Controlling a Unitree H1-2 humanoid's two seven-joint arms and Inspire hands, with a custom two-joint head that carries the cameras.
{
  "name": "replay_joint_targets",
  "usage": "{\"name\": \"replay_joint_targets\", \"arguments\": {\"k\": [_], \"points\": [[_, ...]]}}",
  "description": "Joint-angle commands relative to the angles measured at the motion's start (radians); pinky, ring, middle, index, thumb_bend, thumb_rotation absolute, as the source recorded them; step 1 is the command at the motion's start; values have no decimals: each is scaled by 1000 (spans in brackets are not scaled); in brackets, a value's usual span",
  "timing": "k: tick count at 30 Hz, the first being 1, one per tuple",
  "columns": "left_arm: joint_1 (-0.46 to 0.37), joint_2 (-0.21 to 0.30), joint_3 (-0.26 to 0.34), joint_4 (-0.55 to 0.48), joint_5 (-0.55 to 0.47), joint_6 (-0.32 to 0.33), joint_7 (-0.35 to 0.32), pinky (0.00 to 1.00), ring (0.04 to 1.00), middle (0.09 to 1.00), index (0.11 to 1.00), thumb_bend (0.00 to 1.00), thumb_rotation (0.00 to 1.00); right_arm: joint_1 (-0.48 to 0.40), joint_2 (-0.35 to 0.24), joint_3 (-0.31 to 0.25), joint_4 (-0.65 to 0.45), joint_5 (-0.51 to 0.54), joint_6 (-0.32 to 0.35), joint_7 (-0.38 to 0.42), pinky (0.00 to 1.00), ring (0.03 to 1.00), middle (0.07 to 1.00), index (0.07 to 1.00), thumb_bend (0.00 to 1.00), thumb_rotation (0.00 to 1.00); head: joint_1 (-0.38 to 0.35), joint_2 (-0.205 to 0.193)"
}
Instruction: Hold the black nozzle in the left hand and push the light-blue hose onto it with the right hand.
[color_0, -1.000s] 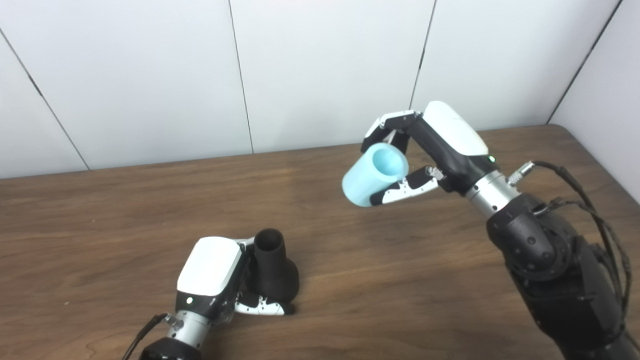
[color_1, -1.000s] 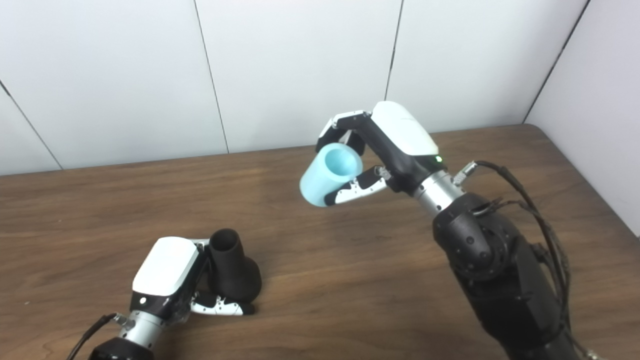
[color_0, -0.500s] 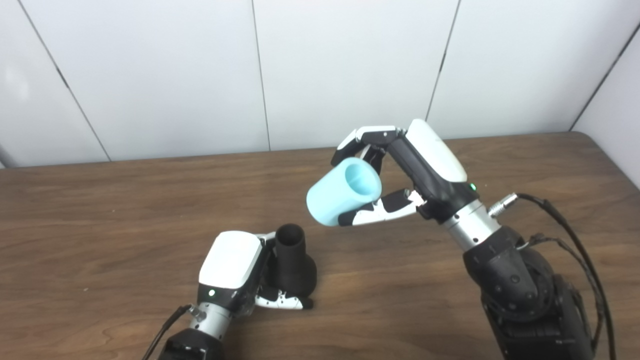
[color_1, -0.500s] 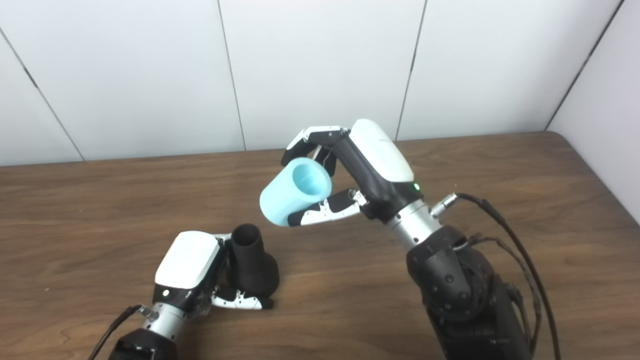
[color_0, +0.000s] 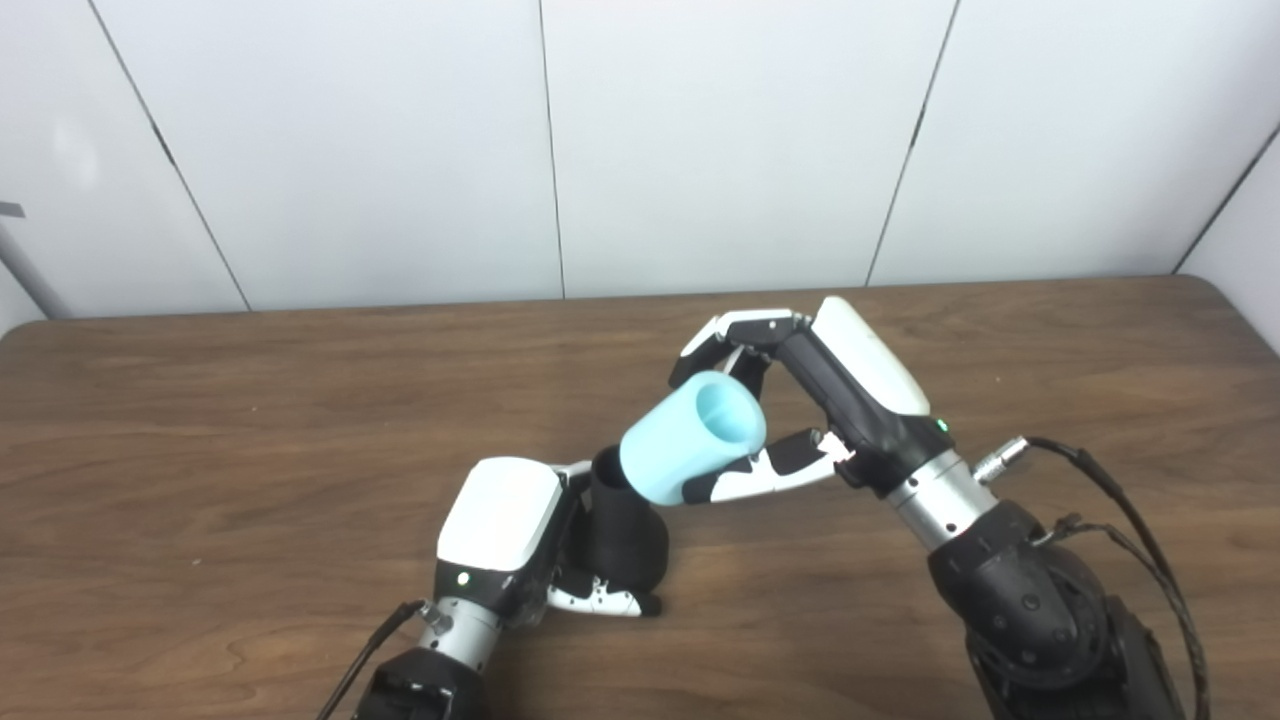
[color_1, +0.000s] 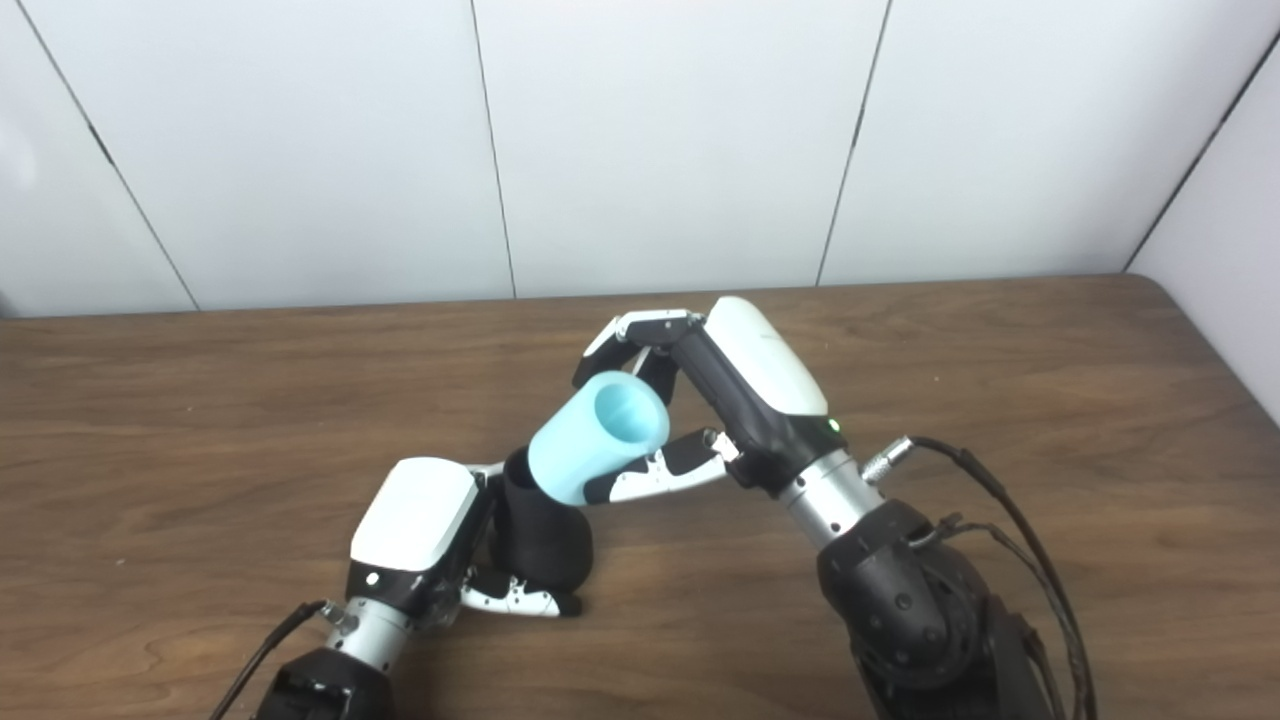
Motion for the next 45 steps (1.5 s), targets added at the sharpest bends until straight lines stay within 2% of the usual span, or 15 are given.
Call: {"name": "replay_joint_targets", "arguments": {"k": [1,3,9,12,15,17,22,24,26,29,38,45], "points": [[31,-4,-34,42,5,-7,-39,292,382,457,497,522,0,-21,9,2,-8,4,-36,-17,339,398,505,502,498,0,2,1],[30,-6,-35,43,8,-4,-37,308,401,416,515,517,0,-23,22,9,-2,6,-34,-21,339,398,506,503,498,0,2,1],[30,-9,-35,47,4,-3,-39,303,399,402,520,516,0,-31,49,18,10,5,-38,-28,335,397,505,500,498,0,6,-3],[33,-12,-36,51,-3,-8,-33,319,419,415,530,515,0,-39,51,25,18,-4,-48,-35,333,398,505,499,498,0,8,-3],[34,-12,-41,60,-2,-14,-19,306,397,409,529,515,0,-46,51,30,28,-2,-60,-42,319,400,507,503,497,0,9,-3],[32,-14,-46,63,4,-8,-19,293,380,463,497,522,0,-49,51,33,34,-1,-66,-45,317,400,508,502,496,0,10,-2],[30,-17,-55,60,13,-4,-20,285,368,476,489,524,0,-51,50,47,52,-2,-83,-40,311,404,512,510,495,0,12,0],[29,-18,-58,55,12,-4,-25,291,375,477,488,524,0,-50,46,57,54,-5,-81,-31,309,406,514,512,495,0,13,0],[30,-20,-62,52,14,-5,-24,297,382,419,513,518,0,-51,39,69,53,-3,-72,-14,312,405,514,514,495,0,13,3],[30,-21,-68,55,18,-10,-12,298,383,405,519,517,0,-61,25,86,56,-3,-71,9,314,405,517,512,495,0,10,4],[28,-19,-84,63,34,-9,-12,318,408,413,523,517,0,-106,9,122,69,1,-33,71,316,394,510,519,494,0,17,4],[30,-25,-98,63,52,-6,-7,332,426,425,528,518,0,-147,0,118,85,15,-1,104,315,394,511,513,495,0,19,7]]}}
